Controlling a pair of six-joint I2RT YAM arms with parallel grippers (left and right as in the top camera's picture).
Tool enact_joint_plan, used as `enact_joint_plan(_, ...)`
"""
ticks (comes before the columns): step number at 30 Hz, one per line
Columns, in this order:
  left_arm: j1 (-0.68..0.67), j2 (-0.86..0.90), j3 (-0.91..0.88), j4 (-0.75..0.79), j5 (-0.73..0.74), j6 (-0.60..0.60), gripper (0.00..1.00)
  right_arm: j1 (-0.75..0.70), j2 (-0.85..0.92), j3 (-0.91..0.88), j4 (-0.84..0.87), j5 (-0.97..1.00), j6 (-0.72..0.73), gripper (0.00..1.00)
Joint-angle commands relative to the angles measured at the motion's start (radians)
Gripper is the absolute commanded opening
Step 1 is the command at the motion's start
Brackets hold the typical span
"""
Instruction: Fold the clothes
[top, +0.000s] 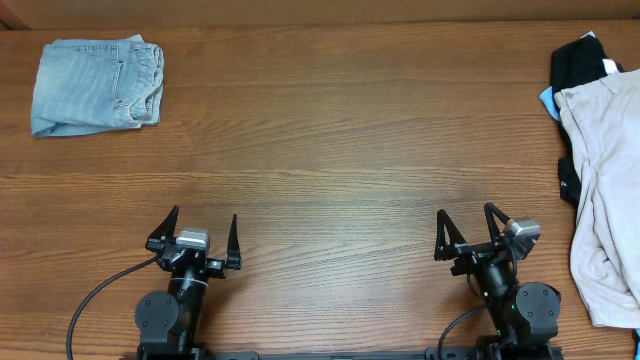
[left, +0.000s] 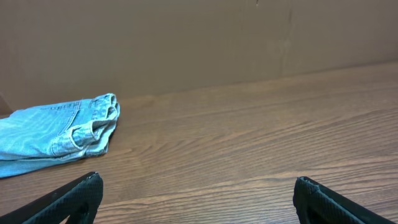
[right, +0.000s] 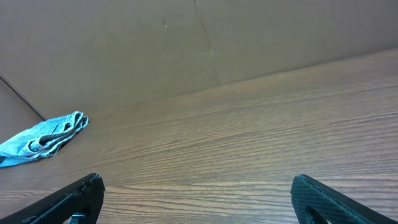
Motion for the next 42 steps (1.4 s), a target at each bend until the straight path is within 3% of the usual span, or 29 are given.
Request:
enact_joint_plan(1,0.003,-0.011,-0.006,0.001,0.002,-0.010,1.00,0.008,-0.008,0.000,0.006,0.010,0.001,1.00)
enact_joint_plan(17,0.003,-0.011,-0.006,0.001,0.000,-0.008,1.00,0.008,-0.008,0.000,0.006,0.010,0.001,1.00)
enact_joint_plan(20,0.003,-0.011,-0.006,0.010,-0.035,0.049,1.00,0.008,-0.008,0.000,0.008,0.010,0.001,1.00)
enact_joint_plan(27,0.003,-0.011,-0.006,0.013,-0.043,0.055,1.00,0.008,-0.008,0.000,0.009,0.010,0.001,1.00)
enact_joint_plan(37,0.003,-0.011,0.006,0.154,0.050,0.010,1.00,0.008,-0.008,0.008,0.035,-0.028,0.004,1.00)
enact_joint_plan(42,0.003,-0.011,0.097,0.095,0.050,0.005,1.00,0.008,-0.008,0.061,0.035,-0.027,-0.060,1.00)
